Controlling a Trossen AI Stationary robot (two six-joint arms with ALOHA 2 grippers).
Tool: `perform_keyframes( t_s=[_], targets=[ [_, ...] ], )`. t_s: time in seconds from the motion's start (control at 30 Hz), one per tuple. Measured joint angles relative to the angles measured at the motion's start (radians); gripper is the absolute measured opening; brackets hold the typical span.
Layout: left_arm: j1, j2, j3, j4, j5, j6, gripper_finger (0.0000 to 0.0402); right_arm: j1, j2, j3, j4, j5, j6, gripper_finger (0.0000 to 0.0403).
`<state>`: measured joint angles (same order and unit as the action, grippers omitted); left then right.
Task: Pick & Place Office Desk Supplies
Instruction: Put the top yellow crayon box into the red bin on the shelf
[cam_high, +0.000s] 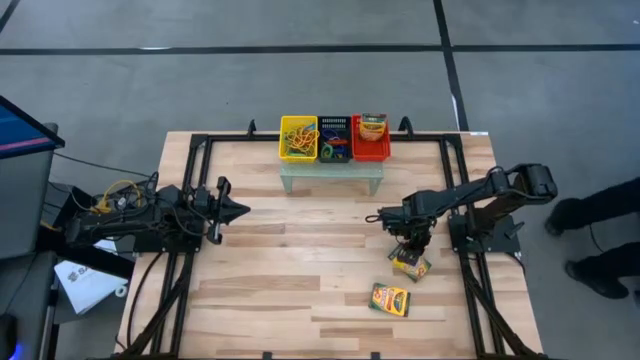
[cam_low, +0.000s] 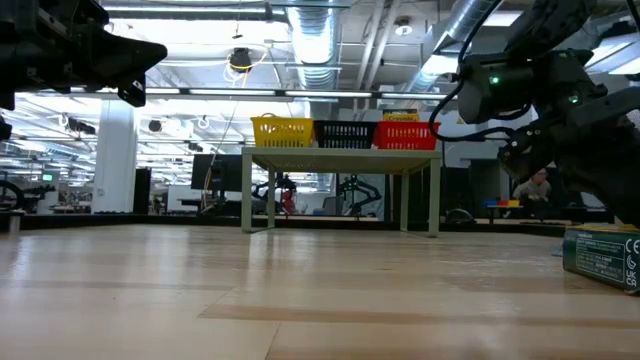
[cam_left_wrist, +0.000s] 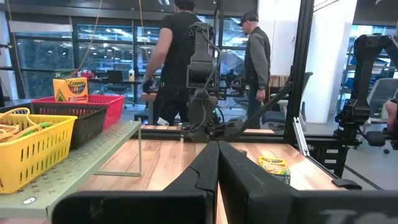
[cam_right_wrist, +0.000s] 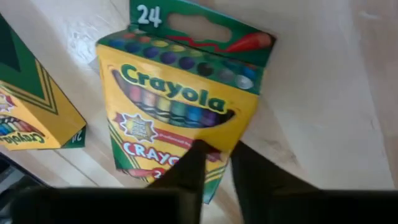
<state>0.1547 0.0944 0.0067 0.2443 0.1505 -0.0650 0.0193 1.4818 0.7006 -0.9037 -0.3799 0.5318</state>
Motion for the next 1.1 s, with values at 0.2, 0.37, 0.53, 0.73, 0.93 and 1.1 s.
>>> perform_keyframes(
  t_s=[0.2, 0.37, 0.53, 0.73, 0.93, 1.1],
  targets=[
    [0.0, 0.0, 0.0, 0.0, 0.0, 0.0, 0.0, 0.001, 0.0, 0.001, -0.001, 0.003, -0.019, 0.0007],
    [0.0, 0.0, 0.0, 0.0, 0.0, 0.0, 0.0, 0.019, -0.001, 0.007, 0.003, 0.023, -0.025, 0.0003],
    [0.0, 0.0, 0.0, 0.0, 0.0, 0.0, 0.0, 0.044, 0.0, 0.063, 0.033, 0.123, -0.046, 0.0],
    [0.0, 0.0, 0.0, 0.0, 0.0, 0.0, 0.0, 0.047, -0.003, 0.129, 0.056, 0.208, -0.062, 0.0],
    [0.0, 0.0, 0.0, 0.0, 0.0, 0.0, 0.0, 0.059, -0.003, 0.132, 0.194, 0.32, -0.067, 0.0],
    [0.0, 0.0, 0.0, 0.0, 0.0, 0.0, 0.0, 0.097, -0.003, 0.132, 0.275, 0.459, -0.069, 0.0]
  ],
)
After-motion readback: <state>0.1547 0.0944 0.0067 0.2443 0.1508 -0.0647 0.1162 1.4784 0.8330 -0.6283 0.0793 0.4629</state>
